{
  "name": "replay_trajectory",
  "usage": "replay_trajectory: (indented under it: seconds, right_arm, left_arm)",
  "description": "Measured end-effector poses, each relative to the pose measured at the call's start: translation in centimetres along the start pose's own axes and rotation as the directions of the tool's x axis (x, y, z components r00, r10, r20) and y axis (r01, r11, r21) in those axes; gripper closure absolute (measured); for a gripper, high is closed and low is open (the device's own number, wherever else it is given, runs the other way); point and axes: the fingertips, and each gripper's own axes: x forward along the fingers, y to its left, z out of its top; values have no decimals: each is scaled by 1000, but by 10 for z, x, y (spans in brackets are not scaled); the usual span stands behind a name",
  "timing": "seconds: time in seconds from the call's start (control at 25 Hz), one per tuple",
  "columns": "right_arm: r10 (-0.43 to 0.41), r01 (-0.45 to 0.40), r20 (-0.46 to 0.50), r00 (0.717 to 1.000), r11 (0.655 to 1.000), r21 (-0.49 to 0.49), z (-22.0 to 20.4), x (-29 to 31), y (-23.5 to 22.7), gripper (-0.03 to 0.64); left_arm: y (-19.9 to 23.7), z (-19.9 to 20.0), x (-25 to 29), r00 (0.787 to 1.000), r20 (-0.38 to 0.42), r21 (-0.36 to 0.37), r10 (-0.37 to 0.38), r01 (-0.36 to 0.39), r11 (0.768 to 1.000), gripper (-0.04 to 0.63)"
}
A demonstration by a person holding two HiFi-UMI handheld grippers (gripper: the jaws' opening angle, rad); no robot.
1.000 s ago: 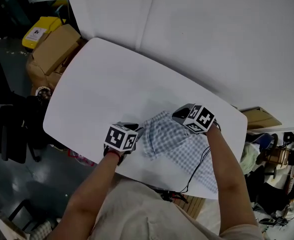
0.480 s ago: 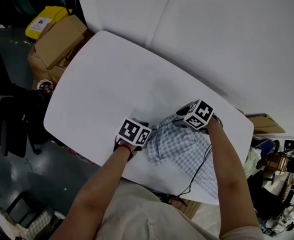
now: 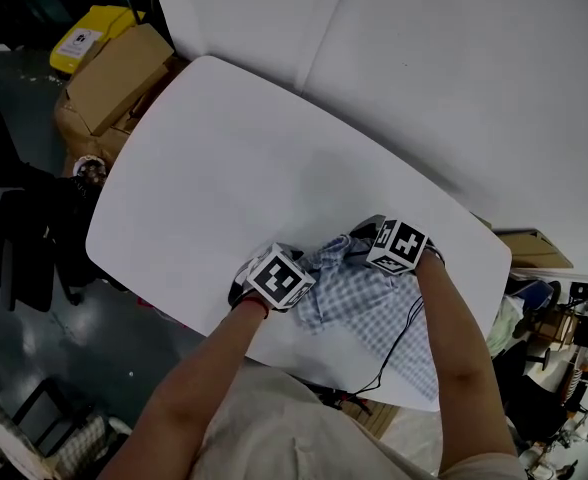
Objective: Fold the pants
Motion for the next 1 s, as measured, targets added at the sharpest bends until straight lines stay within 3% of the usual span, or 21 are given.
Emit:
replay_trajectory:
  seconds: [0.28, 0.4, 0.44, 0.48, 0.56, 0.8, 1.0]
  right_arm:
    - [103, -104, -97, 990, 995, 0, 9, 3, 0, 342]
    - [158, -158, -131, 979, 987, 15, 12, 7, 3, 345]
    - [156, -157, -135, 979, 988, 0, 13, 7, 4, 384]
    - [142, -147, -135, 981, 989, -25, 15, 7, 4, 466]
    - [101, -113, -128, 987, 989, -91, 18, 3, 6, 520]
    - [-35, 20, -50, 998, 965, -260, 29, -17, 19, 535]
    - [-195, 200, 52, 979, 903, -380, 44, -44, 38, 535]
  left_arm:
    - [-1, -4, 3, 999, -29, 60, 27, -25, 998, 399]
    - [-2, -5, 4, 999, -39, 89, 38, -35, 995, 399]
    - [-2, -4, 4, 998, -38, 93, 39, -36, 995, 399]
    - [-2, -4, 4, 999, -35, 93, 38, -34, 995, 399]
    - [-2, -3, 3, 999, -24, 87, 32, -30, 996, 399]
    - [-1, -2, -3, 999, 17, 84, 40, -41, 996, 379]
    - [-10, 11, -31, 991, 131, 152, 9, -29, 988, 313]
